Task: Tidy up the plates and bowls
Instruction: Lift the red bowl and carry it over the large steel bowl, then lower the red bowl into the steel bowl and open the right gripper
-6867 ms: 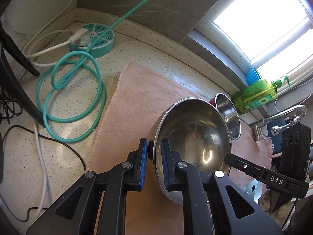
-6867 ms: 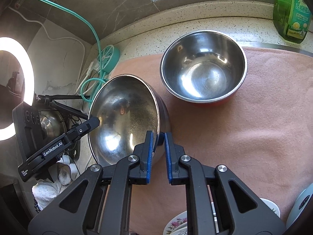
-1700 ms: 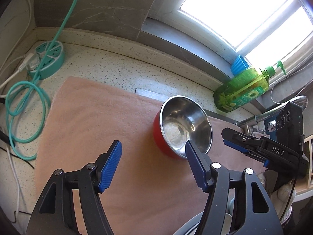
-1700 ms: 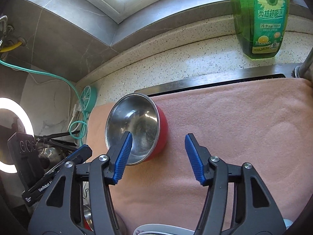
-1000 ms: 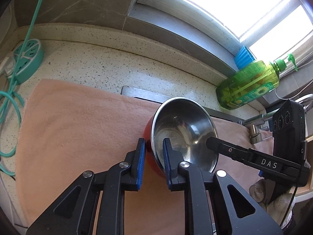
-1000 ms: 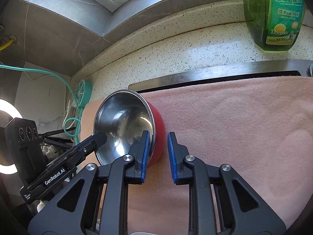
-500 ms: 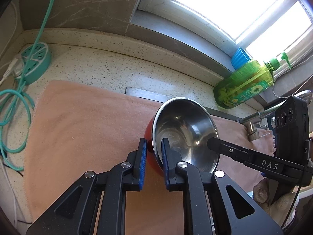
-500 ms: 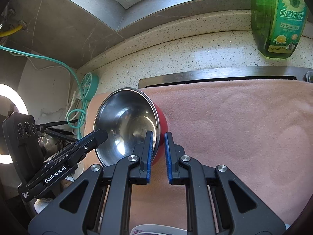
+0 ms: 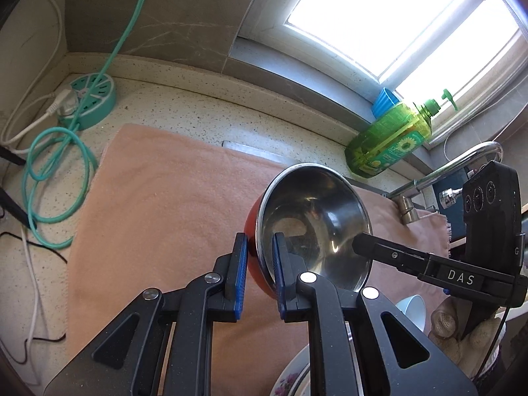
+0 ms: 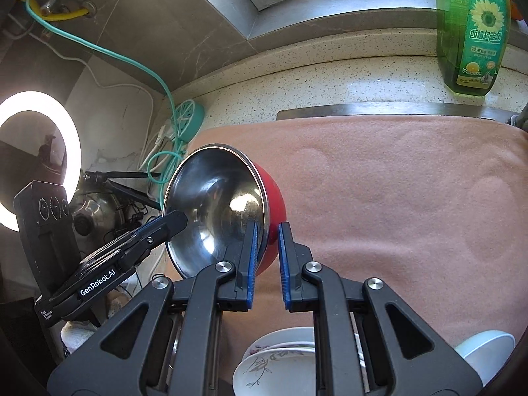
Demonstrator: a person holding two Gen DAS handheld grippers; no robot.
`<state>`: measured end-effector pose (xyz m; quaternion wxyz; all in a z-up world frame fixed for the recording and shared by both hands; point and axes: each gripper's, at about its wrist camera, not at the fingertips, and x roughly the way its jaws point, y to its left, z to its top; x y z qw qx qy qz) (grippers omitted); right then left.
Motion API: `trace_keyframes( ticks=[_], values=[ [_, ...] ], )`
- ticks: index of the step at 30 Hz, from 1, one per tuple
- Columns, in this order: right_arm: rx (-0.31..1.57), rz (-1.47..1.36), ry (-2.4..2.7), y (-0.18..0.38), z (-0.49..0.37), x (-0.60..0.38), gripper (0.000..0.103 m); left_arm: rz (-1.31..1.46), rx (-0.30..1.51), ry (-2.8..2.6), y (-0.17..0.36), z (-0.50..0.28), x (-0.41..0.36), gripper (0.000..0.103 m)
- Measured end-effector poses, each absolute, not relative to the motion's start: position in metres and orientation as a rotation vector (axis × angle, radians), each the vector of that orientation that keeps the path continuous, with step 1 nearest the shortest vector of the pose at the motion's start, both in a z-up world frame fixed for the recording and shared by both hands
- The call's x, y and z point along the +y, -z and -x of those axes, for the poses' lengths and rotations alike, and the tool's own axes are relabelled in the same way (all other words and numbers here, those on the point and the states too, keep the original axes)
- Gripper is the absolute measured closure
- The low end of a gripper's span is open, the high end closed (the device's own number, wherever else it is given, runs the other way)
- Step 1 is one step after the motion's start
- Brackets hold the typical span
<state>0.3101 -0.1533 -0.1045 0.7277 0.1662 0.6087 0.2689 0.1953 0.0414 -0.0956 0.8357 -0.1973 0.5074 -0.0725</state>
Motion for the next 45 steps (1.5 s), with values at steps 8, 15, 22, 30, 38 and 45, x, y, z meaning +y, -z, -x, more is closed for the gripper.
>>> trace_keyframes(
  ticks=[8,15,22,30,38,45],
  values=[
    [1.345,-0.341,-0.663,0.089,-0.271,-0.137,0.091,0.438,1.041,0.128,0.079,-0.152,0.056,0.09],
    [1.35,-0.299,-0.731,0.079,-0.241,-0.118,0.09,0.463,1.02,0.098,0.072,-0.115,0.07,0.09],
    [1.376,-0.25,-0.8,0.079,-0.21,-0.099,0.09,0.504,1.01,0.057,0.071,-0.076,0.085,0.09],
    [1.419,-0.201,-0.854,0.088,-0.182,-0.079,0.09,0.54,1.012,0.006,0.078,-0.039,0.102,0.09],
    [1.45,-0.147,-0.878,0.099,-0.164,-0.06,0.089,0.576,1.048,-0.03,0.095,-0.012,0.112,0.09],
    [1.479,-0.123,-0.871,0.111,-0.158,-0.052,0.089,0.583,1.087,-0.048,0.11,0.0,0.115,0.09]
  ],
)
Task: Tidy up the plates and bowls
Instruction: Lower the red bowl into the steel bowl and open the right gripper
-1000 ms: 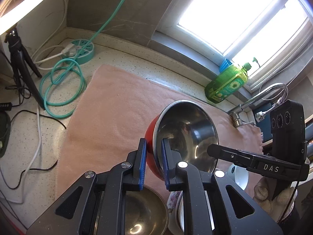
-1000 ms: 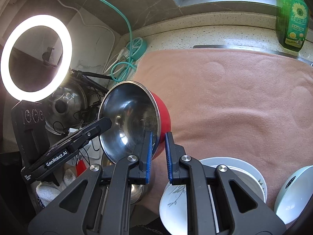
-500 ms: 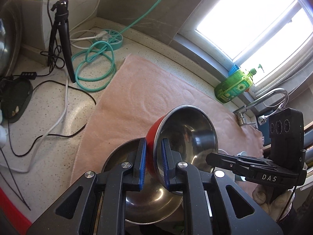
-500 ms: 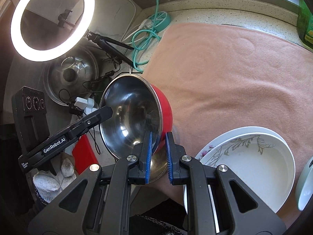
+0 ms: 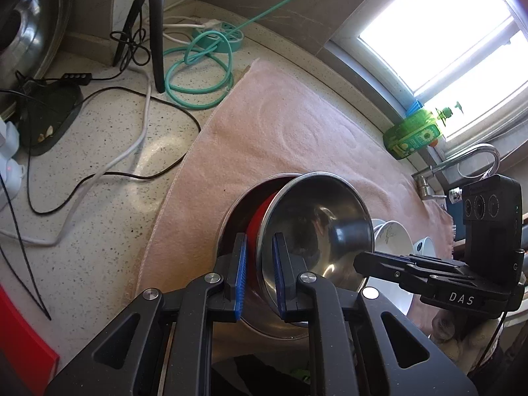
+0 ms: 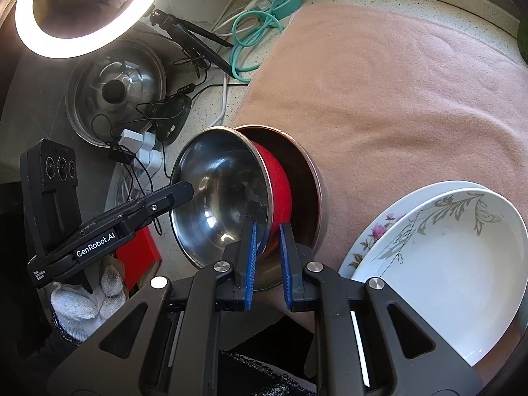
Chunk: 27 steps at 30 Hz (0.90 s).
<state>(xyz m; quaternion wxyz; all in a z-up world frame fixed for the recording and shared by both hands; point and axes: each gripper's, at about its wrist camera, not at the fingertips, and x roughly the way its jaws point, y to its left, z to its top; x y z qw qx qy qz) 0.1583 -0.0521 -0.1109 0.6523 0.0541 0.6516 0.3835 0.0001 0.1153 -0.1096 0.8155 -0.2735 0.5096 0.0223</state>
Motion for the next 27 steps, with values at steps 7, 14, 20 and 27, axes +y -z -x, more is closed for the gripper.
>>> trace_keyframes(
  ticks=[7,14,20,27],
  values=[
    [1.49,-0.092,-0.847,0.117,-0.157,-0.047,0.089,0.579,1.115,-0.053,0.119,0.002,0.113,0.09],
    [1.497,-0.085,-0.835,0.121,-0.158,-0.046,0.087,0.553,1.14,-0.051,0.125,-0.004,0.11,0.09],
    [1.5,-0.077,-0.829,0.121,-0.159,-0.045,0.086,0.539,1.149,-0.048,0.127,-0.005,0.107,0.09],
    [1.496,-0.067,-0.84,0.119,-0.157,-0.043,0.075,0.538,1.16,-0.048,0.128,-0.009,0.107,0.09]
  ],
)
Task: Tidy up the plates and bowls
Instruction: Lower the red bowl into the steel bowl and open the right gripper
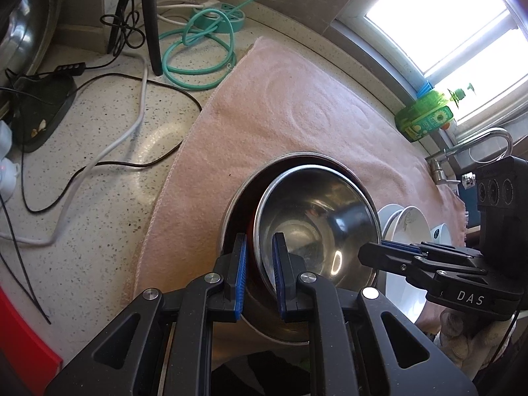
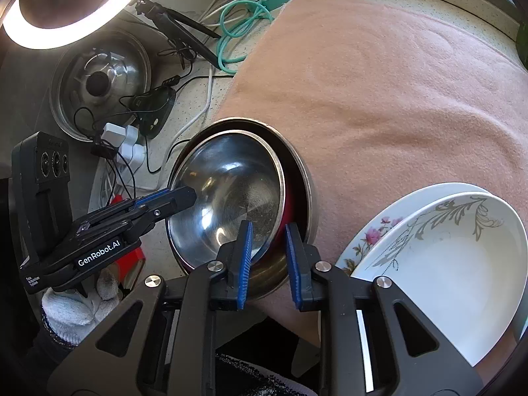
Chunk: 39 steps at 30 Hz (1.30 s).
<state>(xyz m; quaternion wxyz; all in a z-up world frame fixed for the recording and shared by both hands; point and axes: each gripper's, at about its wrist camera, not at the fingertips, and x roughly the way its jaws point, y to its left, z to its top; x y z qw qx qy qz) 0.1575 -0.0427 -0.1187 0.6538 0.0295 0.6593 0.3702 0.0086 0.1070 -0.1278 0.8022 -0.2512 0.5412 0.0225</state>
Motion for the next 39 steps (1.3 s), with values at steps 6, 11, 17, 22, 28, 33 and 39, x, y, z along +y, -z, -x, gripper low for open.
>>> trace_keyframes(
  ticks=[6,11,17,22,28,33,39],
  values=[
    [1.489,-0.055,-0.846,0.117,-0.156,-0.041,0.071,0.533,1.166,-0.051,0.128,-0.009,0.107,0.09],
    [1.485,-0.044,-0.848,0.116,-0.155,-0.04,0.071,0.527,1.17,-0.048,0.128,-0.009,0.107,0.09],
    [1.437,0.021,-0.828,0.113,-0.148,-0.036,0.078,0.515,1.175,-0.046,0.127,-0.006,0.105,0.09],
    [1.395,0.068,-0.802,0.111,-0.144,-0.034,0.086,0.503,1.182,-0.041,0.128,-0.004,0.105,0.089],
    [1.328,0.152,-0.788,0.107,-0.14,-0.027,0.086,0.491,1.183,-0.034,0.127,-0.001,0.102,0.089],
    [1.286,0.227,-0.788,0.108,-0.138,-0.022,0.086,0.51,1.185,-0.021,0.127,0.003,0.102,0.084],
    [1.279,0.224,-0.789,0.107,-0.138,-0.024,0.086,0.517,1.179,-0.014,0.123,0.007,0.101,0.084]
  ],
)
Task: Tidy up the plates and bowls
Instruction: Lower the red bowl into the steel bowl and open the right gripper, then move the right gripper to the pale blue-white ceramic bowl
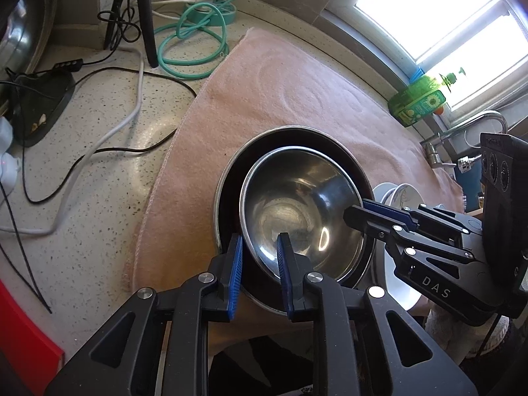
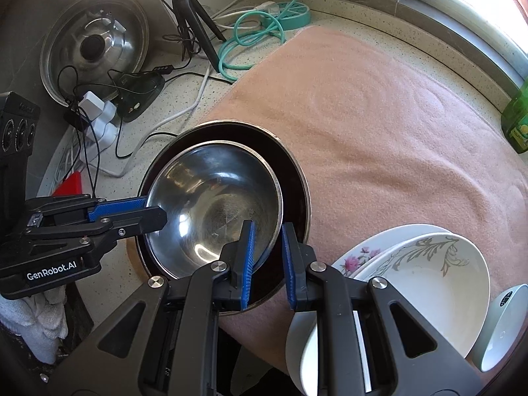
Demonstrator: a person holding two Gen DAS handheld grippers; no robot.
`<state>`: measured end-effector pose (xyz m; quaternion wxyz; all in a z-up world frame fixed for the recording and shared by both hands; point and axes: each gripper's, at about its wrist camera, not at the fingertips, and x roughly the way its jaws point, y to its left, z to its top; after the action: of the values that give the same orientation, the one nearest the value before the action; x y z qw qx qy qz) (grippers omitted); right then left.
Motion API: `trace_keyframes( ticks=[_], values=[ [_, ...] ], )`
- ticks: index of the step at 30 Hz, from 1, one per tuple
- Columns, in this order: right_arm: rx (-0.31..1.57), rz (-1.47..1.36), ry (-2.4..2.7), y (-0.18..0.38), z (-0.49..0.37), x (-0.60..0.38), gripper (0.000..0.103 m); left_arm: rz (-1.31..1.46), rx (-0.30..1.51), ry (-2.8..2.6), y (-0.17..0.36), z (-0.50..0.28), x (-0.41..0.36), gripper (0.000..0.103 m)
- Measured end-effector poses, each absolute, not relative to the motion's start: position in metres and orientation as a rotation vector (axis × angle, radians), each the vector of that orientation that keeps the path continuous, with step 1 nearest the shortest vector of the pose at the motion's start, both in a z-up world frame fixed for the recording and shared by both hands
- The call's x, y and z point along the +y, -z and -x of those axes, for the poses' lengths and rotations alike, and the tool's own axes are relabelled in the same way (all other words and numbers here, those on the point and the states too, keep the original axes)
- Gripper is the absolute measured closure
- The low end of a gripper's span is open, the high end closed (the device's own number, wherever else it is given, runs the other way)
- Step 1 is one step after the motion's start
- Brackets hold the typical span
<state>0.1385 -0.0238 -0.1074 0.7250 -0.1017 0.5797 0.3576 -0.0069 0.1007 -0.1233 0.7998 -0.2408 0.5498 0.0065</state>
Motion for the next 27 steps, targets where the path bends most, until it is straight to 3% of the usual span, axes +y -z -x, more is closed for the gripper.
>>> trace_keyframes(
  ticks=[8,10,12,13,16,18,20,27],
  values=[
    [1.254,0.141,-0.834,0.093,-0.138,-0.029,0.081,0.525,1.154,-0.016,0.115,0.011,0.103,0.084],
    [1.242,0.122,-0.844,0.087,-0.137,-0.03,0.076,0.533,1.136,-0.015,0.11,0.012,0.103,0.084],
    [1.223,0.098,-0.847,0.08,-0.137,-0.033,0.054,0.53,1.117,-0.017,0.104,0.012,0.103,0.084],
    [1.217,0.082,-0.851,0.077,-0.137,-0.034,0.048,0.53,1.108,-0.017,0.101,0.012,0.103,0.083],
    [1.211,0.028,-0.863,0.07,-0.137,-0.04,0.034,0.541,1.079,-0.021,0.094,0.014,0.105,0.072],
    [1.203,0.004,-0.858,0.066,-0.138,-0.045,0.018,0.537,1.065,-0.028,0.091,0.014,0.106,0.06],
    [1.195,-0.02,-0.851,0.064,-0.139,-0.051,0.014,0.532,1.067,-0.04,0.09,0.015,0.107,0.039],
    [1.234,-0.118,-0.8,0.069,-0.151,-0.077,0.013,0.576,1.04,-0.087,0.094,0.025,0.119,0.039]
  ],
)
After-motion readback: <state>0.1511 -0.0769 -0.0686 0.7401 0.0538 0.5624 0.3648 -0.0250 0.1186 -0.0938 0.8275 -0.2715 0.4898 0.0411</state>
